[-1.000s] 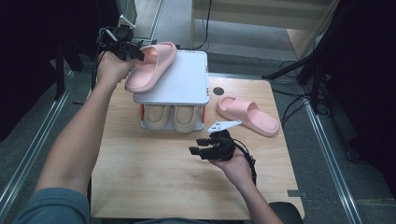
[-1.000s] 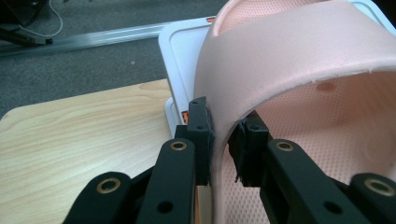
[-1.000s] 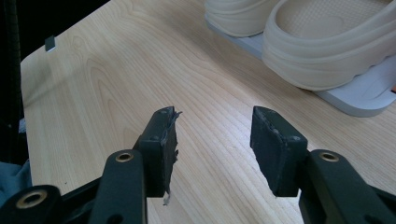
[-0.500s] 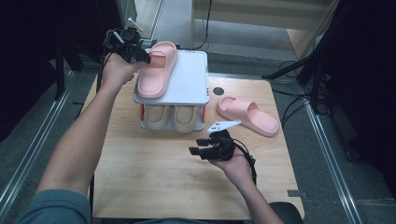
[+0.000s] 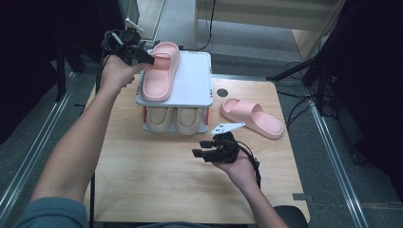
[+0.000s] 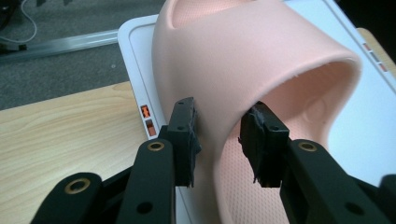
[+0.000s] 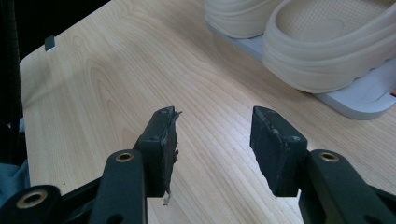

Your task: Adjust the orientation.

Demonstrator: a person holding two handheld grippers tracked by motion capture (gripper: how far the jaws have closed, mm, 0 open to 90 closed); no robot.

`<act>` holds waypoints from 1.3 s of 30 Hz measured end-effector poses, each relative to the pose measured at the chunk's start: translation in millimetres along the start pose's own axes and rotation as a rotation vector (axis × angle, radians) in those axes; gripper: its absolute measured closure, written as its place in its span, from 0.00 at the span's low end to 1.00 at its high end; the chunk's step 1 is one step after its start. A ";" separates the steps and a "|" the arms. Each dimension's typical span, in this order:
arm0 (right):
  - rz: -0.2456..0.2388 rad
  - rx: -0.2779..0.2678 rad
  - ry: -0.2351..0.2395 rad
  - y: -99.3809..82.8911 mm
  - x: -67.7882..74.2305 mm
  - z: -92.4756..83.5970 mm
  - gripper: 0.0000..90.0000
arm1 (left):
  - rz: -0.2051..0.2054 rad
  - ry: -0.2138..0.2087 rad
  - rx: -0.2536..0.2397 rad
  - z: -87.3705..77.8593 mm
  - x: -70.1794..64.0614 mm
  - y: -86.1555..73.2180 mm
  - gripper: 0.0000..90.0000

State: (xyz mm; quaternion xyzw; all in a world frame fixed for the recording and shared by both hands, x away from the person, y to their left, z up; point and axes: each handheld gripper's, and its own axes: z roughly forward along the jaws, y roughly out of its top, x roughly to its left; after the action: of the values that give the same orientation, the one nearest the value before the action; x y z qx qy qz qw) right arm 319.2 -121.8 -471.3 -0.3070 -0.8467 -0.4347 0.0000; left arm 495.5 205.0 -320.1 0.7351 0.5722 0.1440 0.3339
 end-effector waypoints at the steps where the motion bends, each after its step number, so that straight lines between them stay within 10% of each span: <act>1: 0.002 0.000 -0.001 0.0 -0.3 -0.2 0.57 | 0.004 -0.005 -0.002 -2.8 0.0 -0.5 0.70; 19: 0.060 -0.075 -0.099 0.8 -33.4 -31.6 0.60 | 0.056 -0.062 -0.048 -45.1 12.1 -36.7 0.58; 39: 0.129 -0.122 -0.255 -3.6 -90.8 -57.1 0.75 | 0.067 -0.090 -0.086 -47.8 36.4 -100.9 0.50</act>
State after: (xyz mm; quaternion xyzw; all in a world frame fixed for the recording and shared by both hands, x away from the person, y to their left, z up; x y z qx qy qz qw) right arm 375.8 -212.6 -462.7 -0.4130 -0.7904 -0.4417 -0.0980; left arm 403.0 267.0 -357.3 0.7446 0.5248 0.1462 0.3857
